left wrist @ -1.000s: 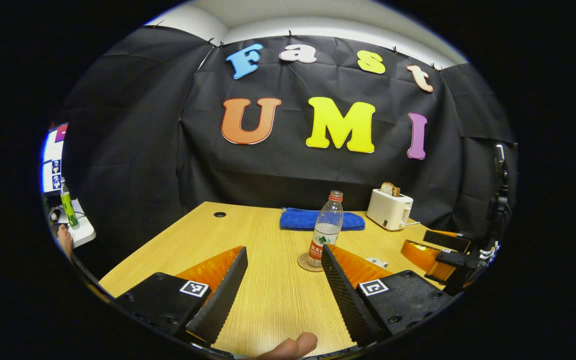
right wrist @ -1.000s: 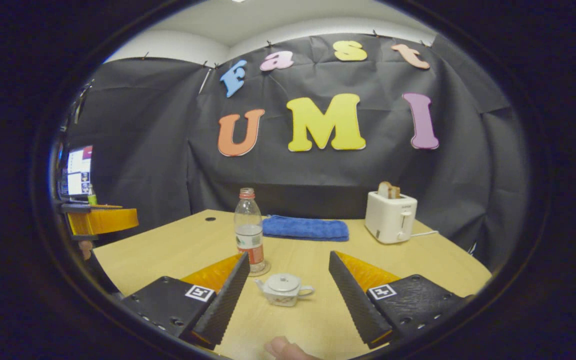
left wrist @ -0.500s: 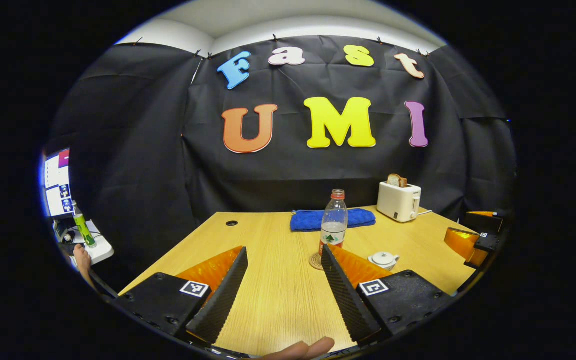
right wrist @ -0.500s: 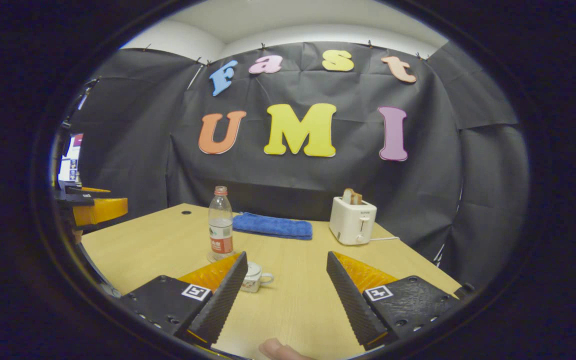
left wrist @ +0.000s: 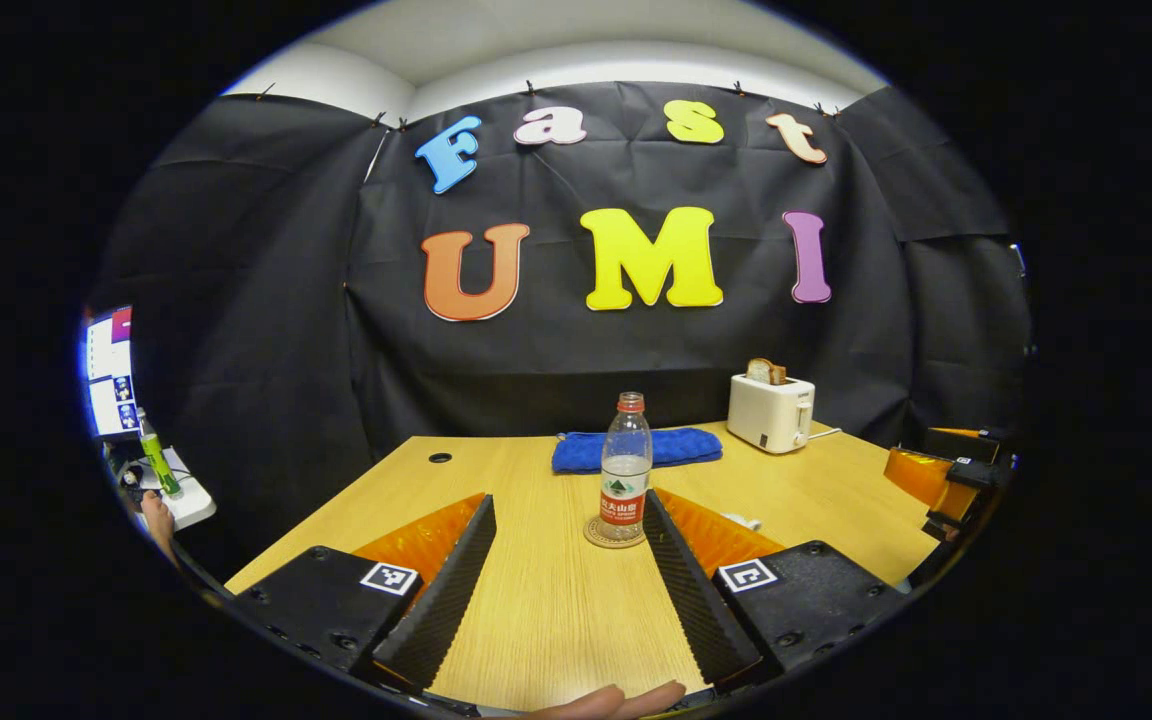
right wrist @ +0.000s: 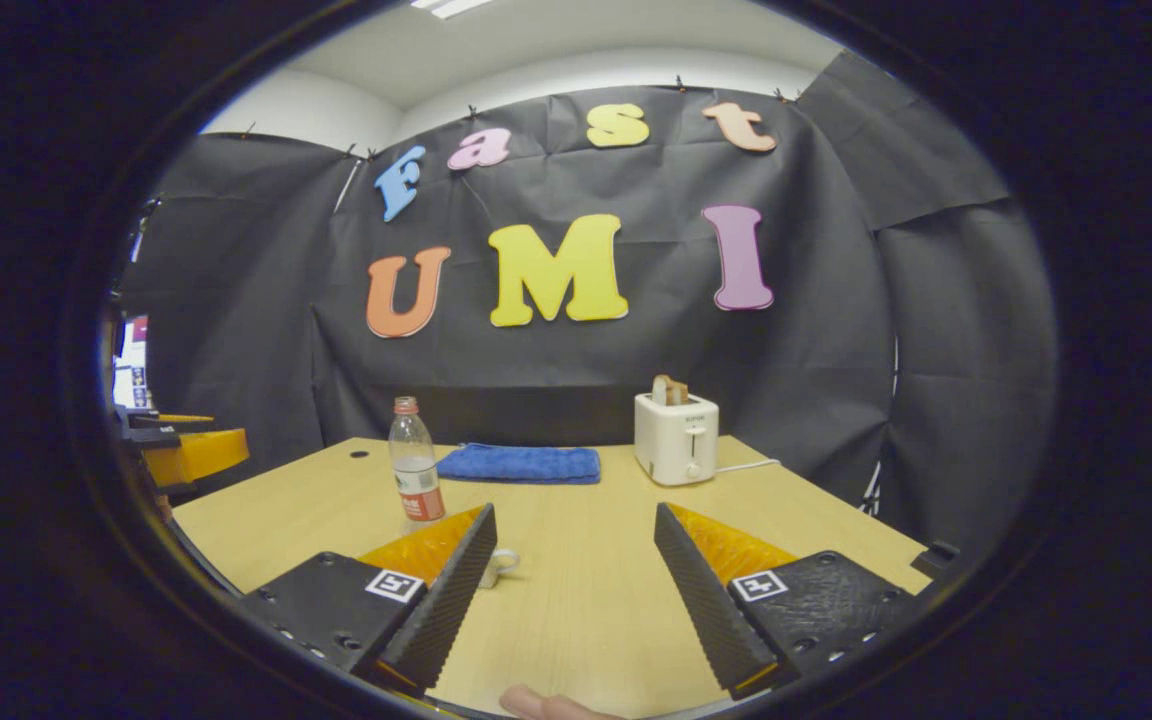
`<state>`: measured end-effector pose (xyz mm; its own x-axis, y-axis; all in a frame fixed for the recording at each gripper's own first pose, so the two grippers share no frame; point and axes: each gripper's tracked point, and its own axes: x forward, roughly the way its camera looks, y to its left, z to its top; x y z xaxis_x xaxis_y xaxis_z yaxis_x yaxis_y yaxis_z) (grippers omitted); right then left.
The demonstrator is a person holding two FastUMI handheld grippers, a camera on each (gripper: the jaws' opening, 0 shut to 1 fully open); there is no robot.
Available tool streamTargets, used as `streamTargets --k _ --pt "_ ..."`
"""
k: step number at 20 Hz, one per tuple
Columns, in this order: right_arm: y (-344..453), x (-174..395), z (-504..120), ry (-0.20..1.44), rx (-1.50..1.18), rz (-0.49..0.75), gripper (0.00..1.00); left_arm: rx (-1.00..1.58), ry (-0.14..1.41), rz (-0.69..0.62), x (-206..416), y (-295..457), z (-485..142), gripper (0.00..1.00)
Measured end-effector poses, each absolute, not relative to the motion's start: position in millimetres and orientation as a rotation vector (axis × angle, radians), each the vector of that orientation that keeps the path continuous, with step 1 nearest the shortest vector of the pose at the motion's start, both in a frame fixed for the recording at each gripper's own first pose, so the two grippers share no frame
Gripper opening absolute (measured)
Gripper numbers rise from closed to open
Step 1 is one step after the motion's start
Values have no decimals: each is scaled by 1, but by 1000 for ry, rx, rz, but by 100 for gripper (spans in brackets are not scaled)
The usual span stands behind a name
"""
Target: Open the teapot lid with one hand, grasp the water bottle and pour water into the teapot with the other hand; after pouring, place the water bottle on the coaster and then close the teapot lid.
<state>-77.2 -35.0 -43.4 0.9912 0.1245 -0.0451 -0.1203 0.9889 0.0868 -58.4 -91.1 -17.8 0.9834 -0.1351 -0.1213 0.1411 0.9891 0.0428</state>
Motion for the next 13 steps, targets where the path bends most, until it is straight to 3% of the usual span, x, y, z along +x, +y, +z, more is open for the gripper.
streamTargets --k 13 --pt "-50 -77 -37 17 97 84 95 57 144 -90 -54 -85 -29 93"
